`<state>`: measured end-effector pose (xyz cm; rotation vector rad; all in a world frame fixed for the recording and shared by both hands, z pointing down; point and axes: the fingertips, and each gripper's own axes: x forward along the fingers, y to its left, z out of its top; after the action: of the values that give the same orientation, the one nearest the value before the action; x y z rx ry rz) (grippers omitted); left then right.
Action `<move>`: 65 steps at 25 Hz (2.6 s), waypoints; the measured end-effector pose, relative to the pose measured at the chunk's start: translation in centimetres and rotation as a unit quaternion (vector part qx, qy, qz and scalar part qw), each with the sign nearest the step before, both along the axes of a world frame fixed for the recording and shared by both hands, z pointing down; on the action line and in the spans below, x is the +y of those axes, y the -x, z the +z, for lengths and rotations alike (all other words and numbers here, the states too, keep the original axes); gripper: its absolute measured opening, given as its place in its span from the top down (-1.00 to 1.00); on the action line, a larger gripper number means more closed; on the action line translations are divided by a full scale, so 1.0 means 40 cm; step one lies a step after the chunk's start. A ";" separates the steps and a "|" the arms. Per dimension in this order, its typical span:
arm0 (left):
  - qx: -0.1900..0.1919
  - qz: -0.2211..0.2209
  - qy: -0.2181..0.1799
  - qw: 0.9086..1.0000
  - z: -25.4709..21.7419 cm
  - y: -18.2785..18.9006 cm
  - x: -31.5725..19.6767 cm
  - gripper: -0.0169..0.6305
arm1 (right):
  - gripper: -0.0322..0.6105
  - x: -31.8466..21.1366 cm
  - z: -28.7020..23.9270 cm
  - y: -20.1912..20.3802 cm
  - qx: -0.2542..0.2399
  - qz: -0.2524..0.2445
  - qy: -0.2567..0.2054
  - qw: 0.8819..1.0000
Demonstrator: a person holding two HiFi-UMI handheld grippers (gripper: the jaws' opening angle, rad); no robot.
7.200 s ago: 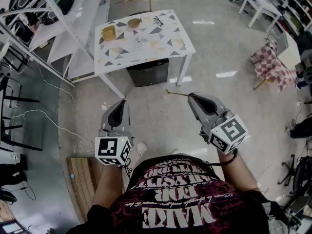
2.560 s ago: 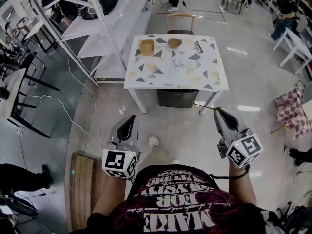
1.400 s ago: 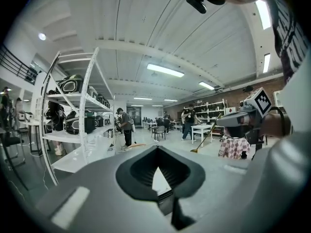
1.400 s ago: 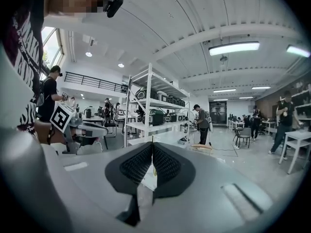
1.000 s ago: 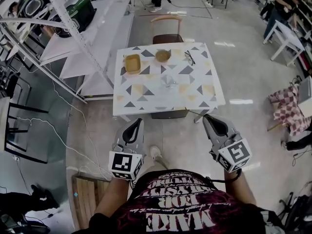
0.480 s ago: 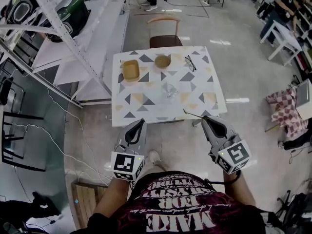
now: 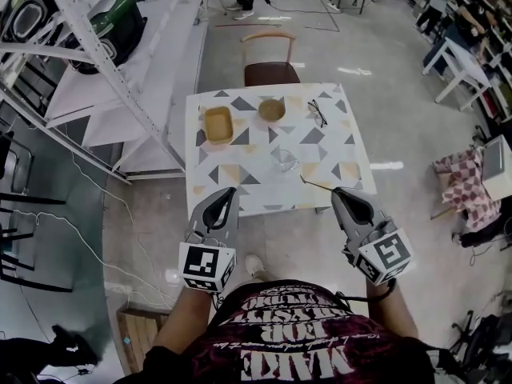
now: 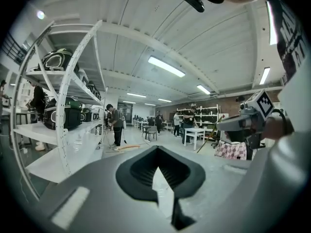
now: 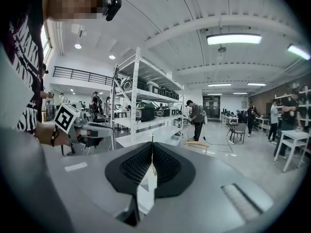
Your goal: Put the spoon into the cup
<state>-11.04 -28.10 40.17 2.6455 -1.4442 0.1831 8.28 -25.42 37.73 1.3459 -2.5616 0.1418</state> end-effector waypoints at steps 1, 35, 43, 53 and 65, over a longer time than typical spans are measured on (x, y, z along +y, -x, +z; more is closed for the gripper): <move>0.006 0.001 -0.002 1.000 -0.010 0.005 -0.008 0.94 | 0.79 -0.004 -0.003 0.009 -0.001 0.001 -0.003 1.000; 0.005 -0.024 0.033 0.999 0.055 0.002 -0.196 0.94 | 0.79 -0.265 0.041 0.034 0.011 -0.038 0.006 0.999; -0.010 -0.037 0.050 0.998 0.079 -0.018 -0.286 0.94 | 0.79 -0.379 0.091 0.005 -0.004 -0.050 0.028 0.998; -0.020 -0.060 0.090 0.994 0.158 -0.023 -0.383 0.94 | 0.79 -0.484 0.210 0.024 0.006 -0.090 0.077 0.993; -0.030 -0.074 0.128 0.989 0.235 -0.027 -0.421 0.94 | 0.79 -0.503 0.503 0.005 0.042 -0.105 0.197 0.974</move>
<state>-9.96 -44.95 49.55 2.3386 -1.5140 0.4069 8.09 -45.55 57.85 0.9112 -2.4162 0.5111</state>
